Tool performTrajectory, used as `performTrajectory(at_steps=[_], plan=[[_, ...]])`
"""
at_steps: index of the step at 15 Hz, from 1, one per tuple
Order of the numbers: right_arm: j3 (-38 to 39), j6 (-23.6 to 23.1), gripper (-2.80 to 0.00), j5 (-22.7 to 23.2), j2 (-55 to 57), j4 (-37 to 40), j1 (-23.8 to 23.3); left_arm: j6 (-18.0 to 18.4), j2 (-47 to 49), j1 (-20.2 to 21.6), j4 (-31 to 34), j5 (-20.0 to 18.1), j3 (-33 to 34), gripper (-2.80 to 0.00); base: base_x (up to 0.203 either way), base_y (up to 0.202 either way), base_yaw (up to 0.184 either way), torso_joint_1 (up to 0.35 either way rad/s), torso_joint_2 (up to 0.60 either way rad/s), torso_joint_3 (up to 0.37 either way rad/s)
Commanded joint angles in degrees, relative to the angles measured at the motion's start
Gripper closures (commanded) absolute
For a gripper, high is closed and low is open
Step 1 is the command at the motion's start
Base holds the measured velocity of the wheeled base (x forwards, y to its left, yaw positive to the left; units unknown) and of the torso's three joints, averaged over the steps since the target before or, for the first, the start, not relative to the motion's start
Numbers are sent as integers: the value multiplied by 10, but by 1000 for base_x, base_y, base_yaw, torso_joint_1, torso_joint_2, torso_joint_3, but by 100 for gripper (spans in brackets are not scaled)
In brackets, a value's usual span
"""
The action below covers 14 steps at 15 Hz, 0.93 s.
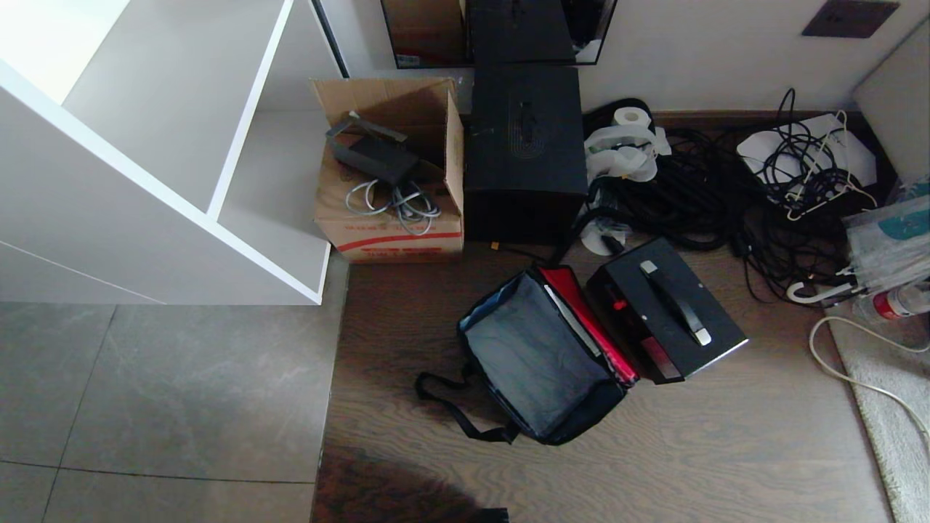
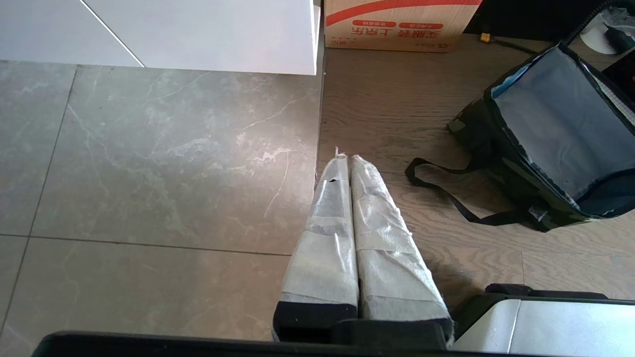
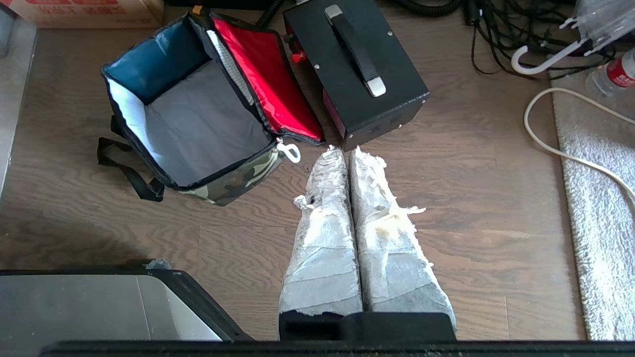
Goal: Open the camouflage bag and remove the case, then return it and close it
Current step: Grip the handle again
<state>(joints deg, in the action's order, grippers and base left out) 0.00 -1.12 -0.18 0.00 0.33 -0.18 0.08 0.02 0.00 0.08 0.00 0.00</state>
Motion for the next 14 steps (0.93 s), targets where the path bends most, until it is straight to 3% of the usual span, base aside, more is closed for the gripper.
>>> performTrajectory(at_steps=[1,14], plan=[[1,0,0,0,1,0,0,0,0,0,0,0,-1,0,0,0,0,0,0,0],[1,0,0,0,1,0,0,0,0,0,0,0,0,0,0,0,0,0,0,0]])
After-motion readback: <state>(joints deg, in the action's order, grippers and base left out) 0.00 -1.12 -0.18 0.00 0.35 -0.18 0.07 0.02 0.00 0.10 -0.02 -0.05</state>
